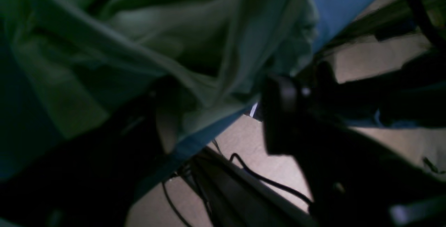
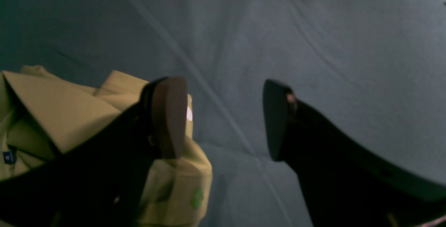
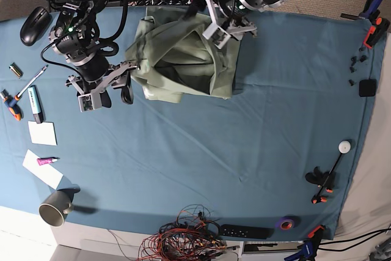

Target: Fold the T-shirt properly

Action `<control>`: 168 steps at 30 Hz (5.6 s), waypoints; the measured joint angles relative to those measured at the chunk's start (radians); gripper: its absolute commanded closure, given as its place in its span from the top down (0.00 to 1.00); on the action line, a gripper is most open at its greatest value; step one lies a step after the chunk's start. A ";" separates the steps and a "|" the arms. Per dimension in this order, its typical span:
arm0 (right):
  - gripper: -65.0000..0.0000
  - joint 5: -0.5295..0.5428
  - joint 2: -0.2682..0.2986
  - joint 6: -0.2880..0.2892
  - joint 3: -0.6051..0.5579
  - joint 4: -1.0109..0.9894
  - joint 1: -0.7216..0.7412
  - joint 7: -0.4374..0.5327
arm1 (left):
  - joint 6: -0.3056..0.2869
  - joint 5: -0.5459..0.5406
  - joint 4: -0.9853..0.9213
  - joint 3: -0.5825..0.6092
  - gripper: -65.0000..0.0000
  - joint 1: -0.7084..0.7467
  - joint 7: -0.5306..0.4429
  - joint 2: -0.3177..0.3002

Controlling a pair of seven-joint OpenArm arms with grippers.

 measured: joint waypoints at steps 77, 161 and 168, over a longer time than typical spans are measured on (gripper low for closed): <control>0.57 0.125 0.089 -0.145 0.001 -0.283 0.103 -0.143 | 0.164 0.362 0.054 0.004 0.55 -0.014 0.241 -0.238; 0.00 0.325 0.086 0.021 -0.151 -0.360 0.150 -0.243 | -0.069 -0.205 -0.133 -0.186 0.00 -0.108 0.099 -0.108; 0.00 0.309 0.086 0.020 -0.151 -0.317 0.130 -0.248 | -0.069 -0.181 -0.133 -0.186 0.00 -0.137 0.088 -0.108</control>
